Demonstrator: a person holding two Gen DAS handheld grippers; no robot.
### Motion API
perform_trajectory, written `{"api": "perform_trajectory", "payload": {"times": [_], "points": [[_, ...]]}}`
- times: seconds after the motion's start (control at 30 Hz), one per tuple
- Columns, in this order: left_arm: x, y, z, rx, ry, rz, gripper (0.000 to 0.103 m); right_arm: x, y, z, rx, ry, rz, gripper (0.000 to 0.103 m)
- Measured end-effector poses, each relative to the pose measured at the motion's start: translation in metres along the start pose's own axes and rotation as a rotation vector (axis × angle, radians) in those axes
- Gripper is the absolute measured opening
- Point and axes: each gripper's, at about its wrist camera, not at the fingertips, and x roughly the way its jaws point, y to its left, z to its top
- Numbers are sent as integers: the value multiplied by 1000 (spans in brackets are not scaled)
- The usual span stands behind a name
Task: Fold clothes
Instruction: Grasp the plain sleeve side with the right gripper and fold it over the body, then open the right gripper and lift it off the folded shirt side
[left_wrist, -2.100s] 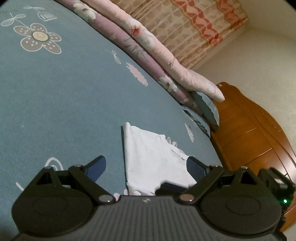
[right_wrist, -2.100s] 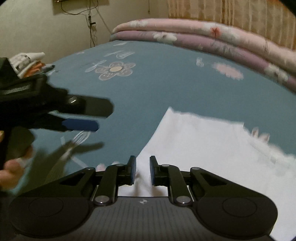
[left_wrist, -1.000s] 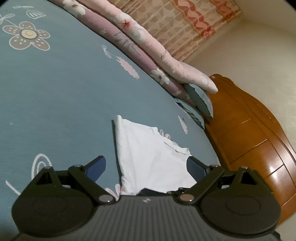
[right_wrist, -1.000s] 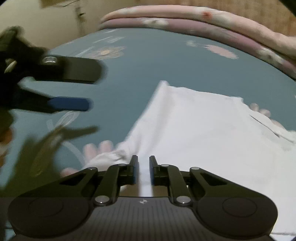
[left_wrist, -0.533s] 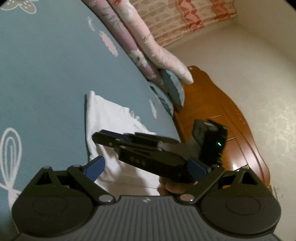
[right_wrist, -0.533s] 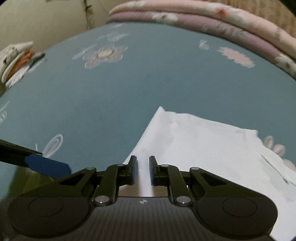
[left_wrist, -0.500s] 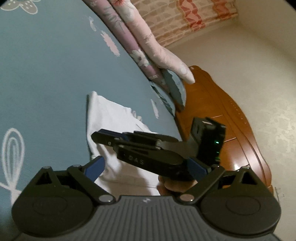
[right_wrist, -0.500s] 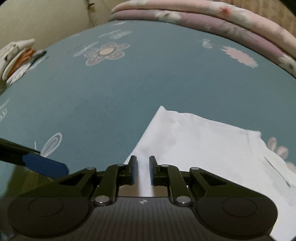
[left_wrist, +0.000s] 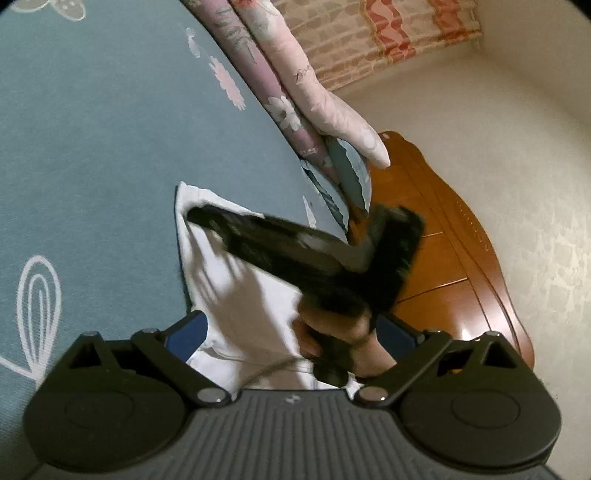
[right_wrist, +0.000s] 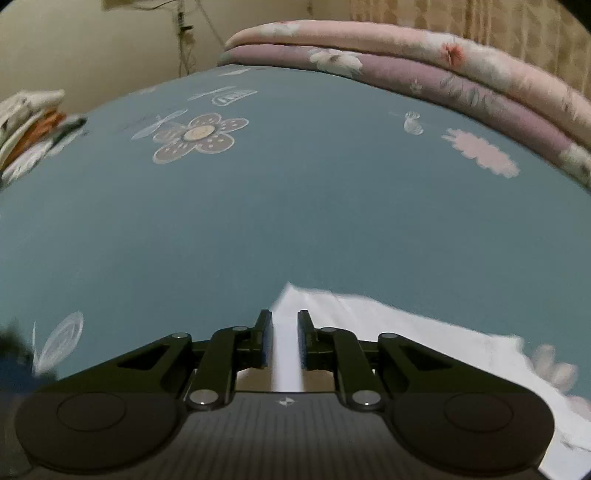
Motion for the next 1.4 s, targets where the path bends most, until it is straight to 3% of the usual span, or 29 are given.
{"api": "perform_trajectory", "payload": {"times": [0.2,0.43,0.6,0.73,0.83,0.97,1.2,1.4], "points": [[11,-27,-11,135,-2,35,100,-89,-19,-52,-22,44,-104,23],[68,-62,-48,350,170,186,100,-156,-48,-105,96,68,-212,26],[86,-71,-64,430,237,235,100,-157,-75,-122,264,23,-192,33],[88,-69,-71,457,275,260,100,-144,-92,-138,381,21,-161,33],[88,-67,-73,465,287,277,100,-141,-100,-153,403,58,-199,34],[86,-68,-71,470,283,278,100,-153,-110,-160,454,46,-271,34],[79,-63,-64,445,255,280,100,-148,-85,-133,378,1,-195,41],[85,-64,-67,466,282,290,100,-116,-76,-134,353,69,-171,42]]}}
